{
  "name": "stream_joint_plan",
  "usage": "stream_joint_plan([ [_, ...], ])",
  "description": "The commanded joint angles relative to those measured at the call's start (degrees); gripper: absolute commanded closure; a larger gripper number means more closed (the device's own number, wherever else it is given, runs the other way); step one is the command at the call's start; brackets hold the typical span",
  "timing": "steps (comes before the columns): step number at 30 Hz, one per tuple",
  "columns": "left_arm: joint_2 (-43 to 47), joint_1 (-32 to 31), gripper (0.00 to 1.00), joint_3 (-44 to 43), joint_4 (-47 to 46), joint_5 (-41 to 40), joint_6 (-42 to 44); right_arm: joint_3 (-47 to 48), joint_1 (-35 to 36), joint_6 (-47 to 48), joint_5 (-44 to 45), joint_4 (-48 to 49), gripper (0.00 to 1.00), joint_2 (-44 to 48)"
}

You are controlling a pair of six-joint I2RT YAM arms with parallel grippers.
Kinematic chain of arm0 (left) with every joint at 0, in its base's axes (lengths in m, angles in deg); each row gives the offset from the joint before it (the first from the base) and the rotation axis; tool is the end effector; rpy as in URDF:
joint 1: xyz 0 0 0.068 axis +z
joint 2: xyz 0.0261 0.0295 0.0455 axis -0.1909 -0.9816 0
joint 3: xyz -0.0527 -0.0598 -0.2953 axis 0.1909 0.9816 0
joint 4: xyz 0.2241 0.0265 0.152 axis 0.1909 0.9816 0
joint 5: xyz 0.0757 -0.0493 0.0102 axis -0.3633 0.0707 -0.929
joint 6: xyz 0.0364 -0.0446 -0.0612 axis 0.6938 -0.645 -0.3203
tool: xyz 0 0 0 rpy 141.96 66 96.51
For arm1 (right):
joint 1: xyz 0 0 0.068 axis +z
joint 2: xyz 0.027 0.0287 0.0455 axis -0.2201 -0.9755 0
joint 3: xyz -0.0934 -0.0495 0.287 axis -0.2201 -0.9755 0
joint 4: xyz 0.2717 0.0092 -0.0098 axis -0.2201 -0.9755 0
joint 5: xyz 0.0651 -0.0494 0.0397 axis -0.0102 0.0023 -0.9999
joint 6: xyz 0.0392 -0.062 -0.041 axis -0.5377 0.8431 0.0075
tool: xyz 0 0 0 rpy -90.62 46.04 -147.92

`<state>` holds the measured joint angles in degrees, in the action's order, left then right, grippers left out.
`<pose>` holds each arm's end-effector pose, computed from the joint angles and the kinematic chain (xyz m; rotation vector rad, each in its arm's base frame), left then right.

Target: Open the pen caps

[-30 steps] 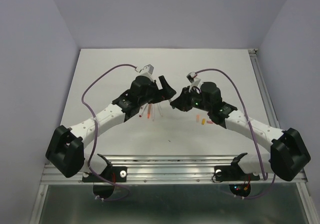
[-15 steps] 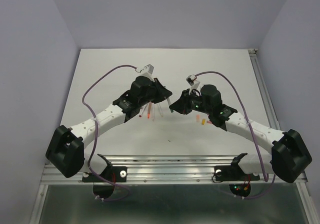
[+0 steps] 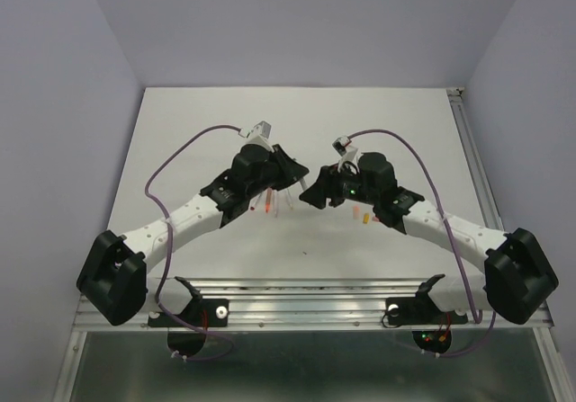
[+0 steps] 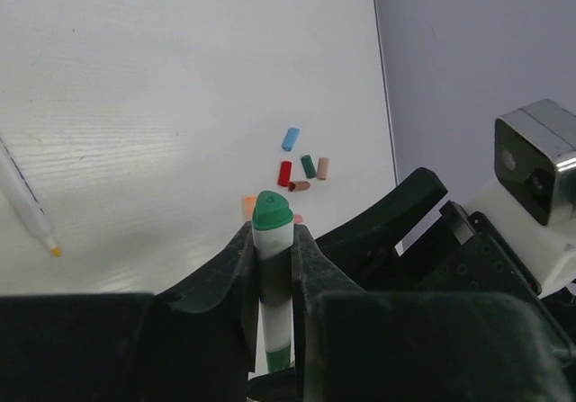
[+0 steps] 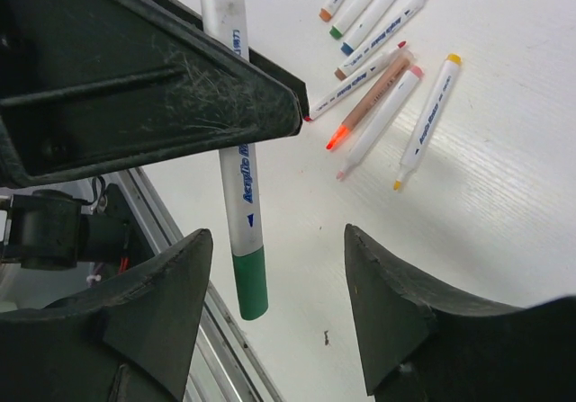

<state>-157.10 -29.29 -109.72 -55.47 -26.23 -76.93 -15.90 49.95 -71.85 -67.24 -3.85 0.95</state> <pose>0.2584 -0.2255 0.3112 -0.1206 1.9697 -1.1491 0.2382 0.2164 0.2747 -0.4437 2.0058 1.1195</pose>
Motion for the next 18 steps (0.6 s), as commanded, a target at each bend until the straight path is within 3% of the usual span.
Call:
stream_joint_plan([
  [1, 2.4, -0.3, 1.0, 0.0, -3.5, -1.6, -0.8, 2.5, 1.1, 0.5, -2.1, 1.3, 0.34, -1.0],
  [2, 2.3, -0.4, 1.0, -0.1, -3.5, -1.7, -0.9, 2.5, 1.3, 0.5, -2.4, 1.4, 0.35, -1.4],
  [4, 2.1, -0.3, 1.0, -0.3, -3.6, -1.7, -0.8, 2.6, 1.9, 0.8, -2.5, 1.5, 0.49, -1.5],
  [5, 2.1, -0.3, 1.0, -0.3, -3.7, -1.7, -0.8, 2.6, 2.1, 0.7, -2.3, 1.4, 0.63, -1.5],
  [7, 2.2, -0.3, 1.0, -0.3, -3.6, -2.1, -0.7, 2.2, 2.3, 0.8, -2.1, 1.6, 0.79, -1.2],
  [8, 2.1, -0.4, 1.0, -0.3, -3.6, -2.3, -0.4, 2.0, 2.5, 0.7, -1.4, 1.7, 0.99, -0.9],
  [10, 2.3, -0.3, 1.0, -0.7, -3.5, -3.3, 0.0, 1.4, 2.9, 0.7, -1.4, 1.5, 0.99, -0.1],
  [13, 1.9, 0.8, 1.0, -3.6, -1.5, -11.0, 2.9, 0.3, 3.8, 0.7, -1.0, -2.4, 0.99, 1.8],
  [15, 0.9, 5.1, 1.0, -6.8, -0.1, -15.2, 4.7, -2.7, 4.6, -0.6, -0.5, -4.3, 0.99, 4.6],
  [18, -1.1, 14.2, 1.0, -9.6, -0.6, -11.0, 4.6, -9.8, 4.9, -3.1, -2.5, -6.4, 0.99, 10.1],
])
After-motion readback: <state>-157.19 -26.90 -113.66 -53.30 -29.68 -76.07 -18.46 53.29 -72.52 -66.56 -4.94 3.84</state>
